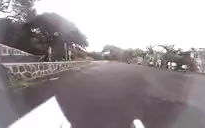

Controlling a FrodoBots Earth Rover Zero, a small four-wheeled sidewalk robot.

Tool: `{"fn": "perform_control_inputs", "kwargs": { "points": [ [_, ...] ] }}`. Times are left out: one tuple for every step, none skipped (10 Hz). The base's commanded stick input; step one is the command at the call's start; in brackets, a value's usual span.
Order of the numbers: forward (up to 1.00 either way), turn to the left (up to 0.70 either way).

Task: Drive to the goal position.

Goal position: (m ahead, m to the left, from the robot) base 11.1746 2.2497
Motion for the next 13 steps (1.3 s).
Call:
{"fn": "perform_control_inputs", "kwargs": {
  "points": [
    [1.0, 0.0],
    [1.0, 0.0],
    [1.0, 0.0],
    [1.0, 0.0],
    [1.0, 0.0],
    [1.0, 0.0],
    [1.0, 0.0],
    [1.0, 0.0],
    [1.0, 0.0],
    [1.0, 0.0],
    [1.0, 0.0],
    [1.0, 0.0],
    [1.0, 0.0]
  ]
}}
